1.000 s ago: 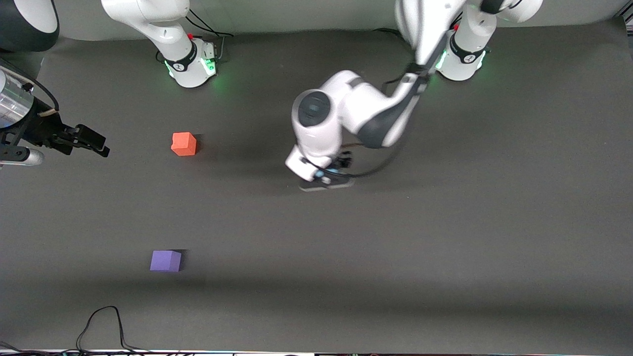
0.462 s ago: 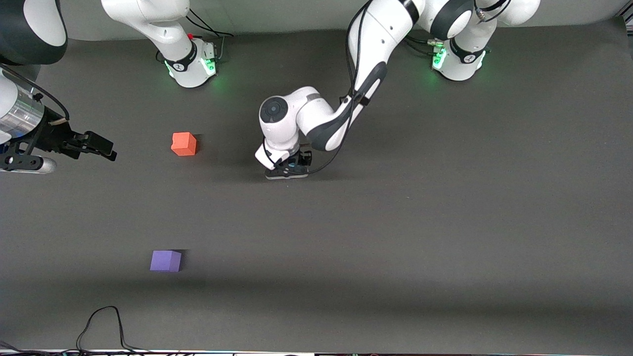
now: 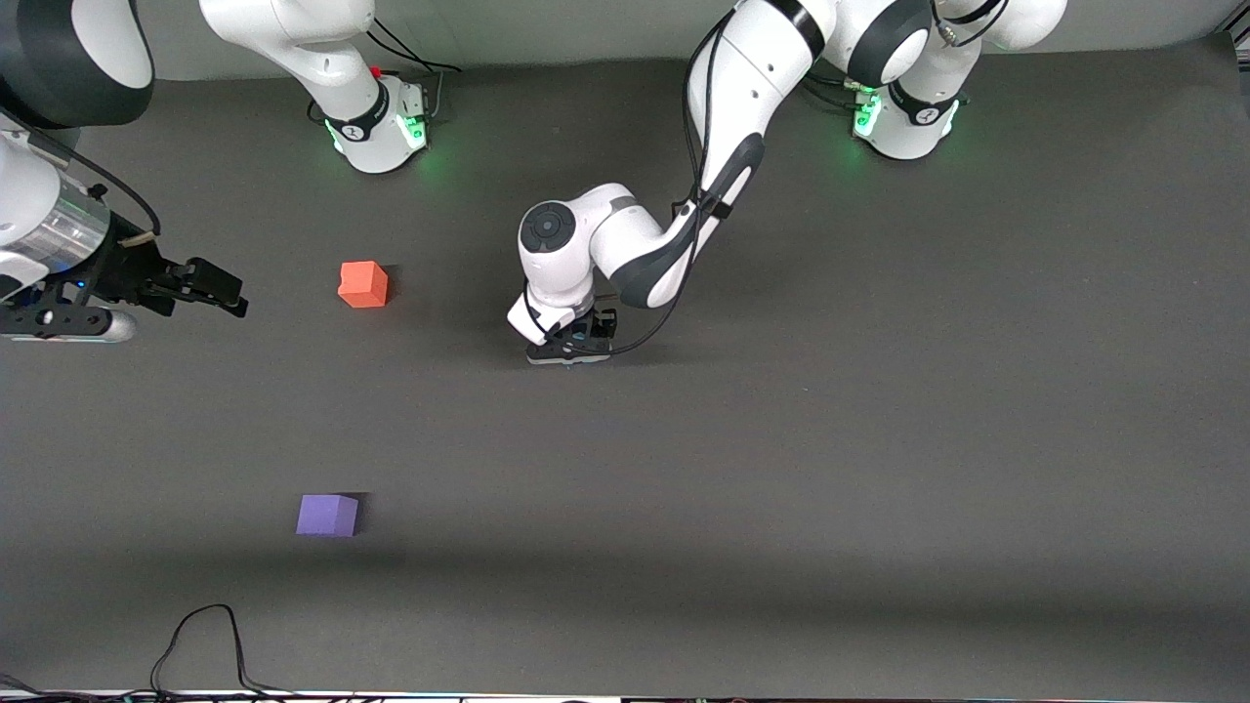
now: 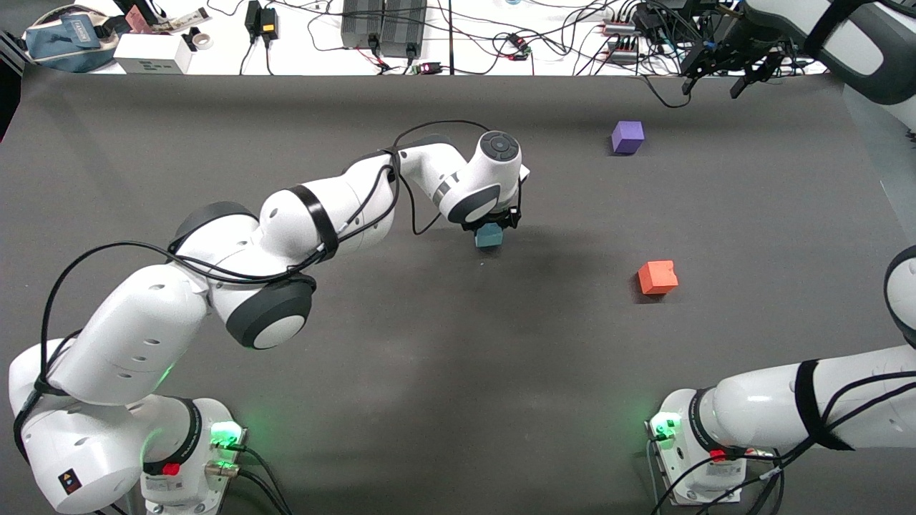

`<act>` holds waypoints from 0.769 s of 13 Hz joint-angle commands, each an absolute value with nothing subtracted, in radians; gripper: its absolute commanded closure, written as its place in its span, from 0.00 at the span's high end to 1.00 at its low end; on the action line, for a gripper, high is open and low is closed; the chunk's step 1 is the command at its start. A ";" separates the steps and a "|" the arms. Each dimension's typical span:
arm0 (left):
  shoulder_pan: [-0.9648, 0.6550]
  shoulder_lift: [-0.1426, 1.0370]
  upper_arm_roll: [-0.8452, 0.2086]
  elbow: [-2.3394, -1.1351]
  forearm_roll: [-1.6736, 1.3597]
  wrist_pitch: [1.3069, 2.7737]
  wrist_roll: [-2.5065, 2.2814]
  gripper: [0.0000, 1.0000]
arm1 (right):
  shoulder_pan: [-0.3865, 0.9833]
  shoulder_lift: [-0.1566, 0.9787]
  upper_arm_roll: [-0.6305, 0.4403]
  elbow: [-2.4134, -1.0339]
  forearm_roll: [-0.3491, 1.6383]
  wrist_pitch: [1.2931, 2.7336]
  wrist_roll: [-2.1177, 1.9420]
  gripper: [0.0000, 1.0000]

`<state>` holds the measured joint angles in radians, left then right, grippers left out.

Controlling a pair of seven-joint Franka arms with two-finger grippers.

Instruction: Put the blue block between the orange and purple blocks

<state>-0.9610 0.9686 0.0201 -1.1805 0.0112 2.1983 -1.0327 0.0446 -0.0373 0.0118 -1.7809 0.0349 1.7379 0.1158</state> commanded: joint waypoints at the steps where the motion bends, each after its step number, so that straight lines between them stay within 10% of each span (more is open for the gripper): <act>1: -0.962 0.980 0.028 -1.154 0.021 2.194 -1.042 1.00 | 0.049 0.006 0.050 -1.734 0.055 1.746 0.126 1.00; 10: -0.519 0.614 -0.026 -1.227 -0.234 1.814 -0.630 1.00 | 0.058 0.156 0.328 -1.672 0.040 1.836 0.397 1.00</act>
